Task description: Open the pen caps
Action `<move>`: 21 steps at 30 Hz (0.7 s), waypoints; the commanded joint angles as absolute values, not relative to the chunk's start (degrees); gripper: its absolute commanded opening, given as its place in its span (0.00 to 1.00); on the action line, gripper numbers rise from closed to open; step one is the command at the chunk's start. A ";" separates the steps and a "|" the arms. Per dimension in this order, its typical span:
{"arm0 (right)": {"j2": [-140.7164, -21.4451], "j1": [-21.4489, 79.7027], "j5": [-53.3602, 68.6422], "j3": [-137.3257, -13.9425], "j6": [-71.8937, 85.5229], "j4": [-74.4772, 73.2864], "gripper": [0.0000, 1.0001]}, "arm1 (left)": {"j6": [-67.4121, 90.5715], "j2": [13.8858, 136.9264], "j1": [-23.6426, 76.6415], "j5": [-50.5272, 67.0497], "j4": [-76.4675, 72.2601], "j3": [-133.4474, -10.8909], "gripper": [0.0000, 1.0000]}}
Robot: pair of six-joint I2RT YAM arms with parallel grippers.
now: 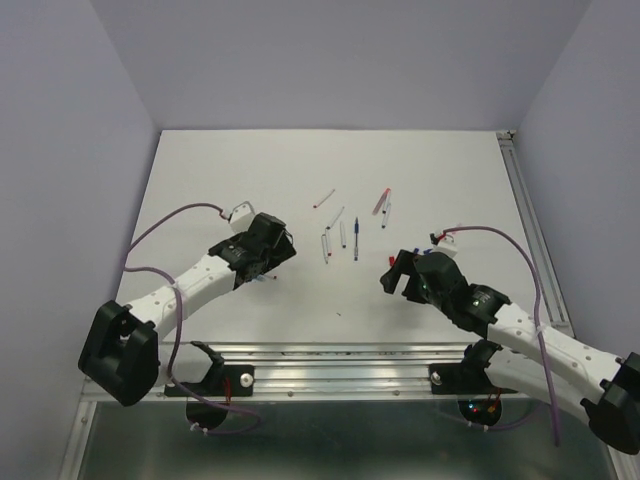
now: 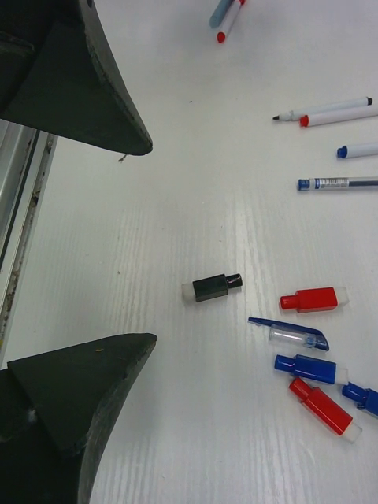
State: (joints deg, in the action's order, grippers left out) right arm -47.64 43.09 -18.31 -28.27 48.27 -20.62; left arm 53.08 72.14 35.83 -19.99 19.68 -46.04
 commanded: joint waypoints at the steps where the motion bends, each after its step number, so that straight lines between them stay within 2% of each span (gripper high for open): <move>1: -48.78 42.71 -17.40 -26.98 48.52 -17.32 1.00 | 58.35 66.73 29.47 -22.86 25.40 -40.89 0.99; 6: -49.66 42.71 -17.14 -26.81 48.43 -16.88 1.00 | 58.01 64.42 22.44 -22.15 23.56 -37.44 0.99; 13: -49.48 42.71 -17.66 -26.63 48.34 -17.31 1.00 | 57.92 68.72 15.30 -22.67 23.12 -38.05 0.97; 16: -49.22 42.71 -18.28 -26.54 48.34 -17.66 1.00 | 59.06 70.75 13.63 -23.20 23.47 -38.93 0.89; 17: -49.13 42.71 -18.63 -26.46 48.17 -17.75 1.00 | 60.63 71.54 13.62 -24.77 23.64 -39.02 0.83; 21: -48.87 42.80 -18.98 -26.54 47.73 -18.02 1.00 | 62.31 73.03 13.54 -26.37 22.94 -39.11 0.75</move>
